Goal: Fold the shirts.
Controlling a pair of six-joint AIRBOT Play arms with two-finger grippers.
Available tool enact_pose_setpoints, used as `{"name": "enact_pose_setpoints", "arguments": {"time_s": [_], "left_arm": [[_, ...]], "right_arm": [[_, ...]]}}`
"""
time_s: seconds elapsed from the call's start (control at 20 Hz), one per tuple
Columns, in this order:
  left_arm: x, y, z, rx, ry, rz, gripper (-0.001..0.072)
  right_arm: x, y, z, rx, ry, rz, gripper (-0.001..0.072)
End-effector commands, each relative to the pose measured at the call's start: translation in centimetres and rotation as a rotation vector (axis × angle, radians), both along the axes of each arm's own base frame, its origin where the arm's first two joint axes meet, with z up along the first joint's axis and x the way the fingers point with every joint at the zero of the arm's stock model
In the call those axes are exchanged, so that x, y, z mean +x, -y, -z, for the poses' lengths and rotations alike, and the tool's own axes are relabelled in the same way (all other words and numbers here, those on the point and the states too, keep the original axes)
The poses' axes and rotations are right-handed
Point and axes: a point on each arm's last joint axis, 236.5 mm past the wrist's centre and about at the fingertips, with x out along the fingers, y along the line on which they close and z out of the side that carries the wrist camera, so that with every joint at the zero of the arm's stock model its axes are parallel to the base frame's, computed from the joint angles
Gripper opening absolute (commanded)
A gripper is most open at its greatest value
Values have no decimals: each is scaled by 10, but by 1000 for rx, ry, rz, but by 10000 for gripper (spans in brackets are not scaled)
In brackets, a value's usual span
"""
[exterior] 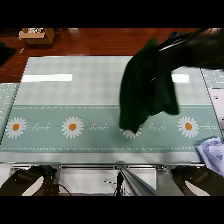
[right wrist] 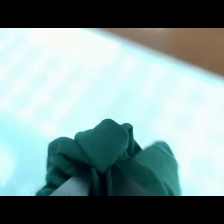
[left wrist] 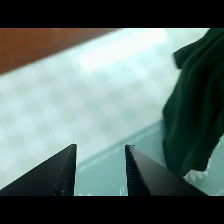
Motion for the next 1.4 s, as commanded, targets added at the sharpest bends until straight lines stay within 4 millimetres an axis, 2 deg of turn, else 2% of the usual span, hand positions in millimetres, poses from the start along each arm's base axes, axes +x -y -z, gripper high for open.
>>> {"name": "enact_pose_setpoints", "arguments": {"time_s": [0.0, 0.05, 0.15, 0.3, 0.35, 0.4, 0.45, 0.5, 0.6, 0.7, 0.8, 0.85, 1.0, 1.05, 1.1, 1.2, 1.35], "left_arm": [[-1, -4, 49, 55, -144, -4, 370], [0, -3, 63, 64, -179, -3, 370], [1, -3, 92, 82, -254, -3, 370], [-2, 0, 134, 96, -361, 5, 374], [-3, 5, 148, 83, -396, 18, 419], [-5, 12, 161, 59, -427, 33, 535], [-5, 20, 172, 26, -455, 48, 627], [-5, 30, 183, -16, -480, 60, 667], [-5, 45, 206, -90, -537, 70, 667], [-6, 54, 236, -118, -602, 65, 668], [-15, 61, 274, -102, -690, 68, 669], [-22, 65, 293, -92, -737, 75, 676], [-48, 86, 341, -73, -876, 111, 689], [-55, 96, 352, -72, -907, 126, 720], [-59, 105, 360, -69, -922, 140, 720], [-59, 127, 371, -70, -913, 162, 720], [-56, 155, 387, -73, -867, 175, 720]], "right_arm": [[-4, -55, 98, -245, -145, -139, 24], [4, -59, 124, -322, -160, -148, 24], [21, -52, 169, -453, -196, -135, 24], [40, -23, 212, -597, -259, -88, 40], [45, -13, 218, -629, -271, -70, 194], [52, 0, 217, -656, -266, -45, 407], [58, 16, 211, -689, -253, -14, 443], [66, 39, 200, -731, -233, 30, 449], [73, 84, 175, -781, -219, 89, 488], [75, 136, 156, -753, -256, 197, 489], [67, 185, 149, -667, -348, 312, 490], [62, 202, 150, -596, -402, 350, 490], [54, 228, 158, -295, -545, 424, 490], [53, 233, 161, -209, -571, 439, 489], [53, 239, 164, -150, -588, 447, 490], [47, 250, 173, -87, -625, 460, 490], [37, 259, 191, -90, -661, 448, 489]]}}
